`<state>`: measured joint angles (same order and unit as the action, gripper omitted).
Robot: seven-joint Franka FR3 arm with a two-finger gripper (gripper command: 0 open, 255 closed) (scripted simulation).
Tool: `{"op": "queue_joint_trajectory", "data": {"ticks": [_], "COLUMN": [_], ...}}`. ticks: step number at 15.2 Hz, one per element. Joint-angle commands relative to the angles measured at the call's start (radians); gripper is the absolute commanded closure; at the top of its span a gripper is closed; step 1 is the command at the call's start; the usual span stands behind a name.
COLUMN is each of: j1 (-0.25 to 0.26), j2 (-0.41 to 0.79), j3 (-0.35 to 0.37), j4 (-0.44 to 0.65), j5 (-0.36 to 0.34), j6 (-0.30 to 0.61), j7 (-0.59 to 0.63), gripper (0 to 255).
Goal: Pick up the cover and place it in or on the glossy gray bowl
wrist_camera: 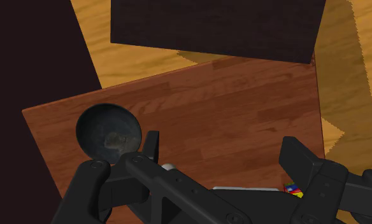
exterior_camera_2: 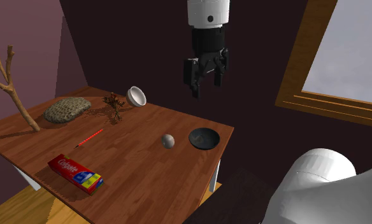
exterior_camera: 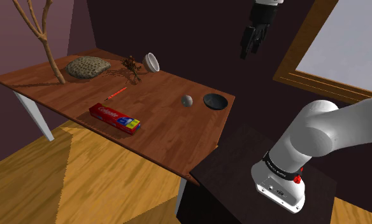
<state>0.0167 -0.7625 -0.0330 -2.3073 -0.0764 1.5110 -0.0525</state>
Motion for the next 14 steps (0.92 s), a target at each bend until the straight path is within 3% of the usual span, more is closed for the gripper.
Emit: {"op": "queue_joint_trajectory", "data": {"ticks": [1, 14], "j1": [0.000, -0.005], "j2": [0.000, 0.394], "j3": [0.000, -0.077], "j4": [0.000, -0.020], "j5": [0.000, 0.022], "j6": [0.000, 0.372], "j7": [0.000, -0.039], "gripper": [0, 0]}}
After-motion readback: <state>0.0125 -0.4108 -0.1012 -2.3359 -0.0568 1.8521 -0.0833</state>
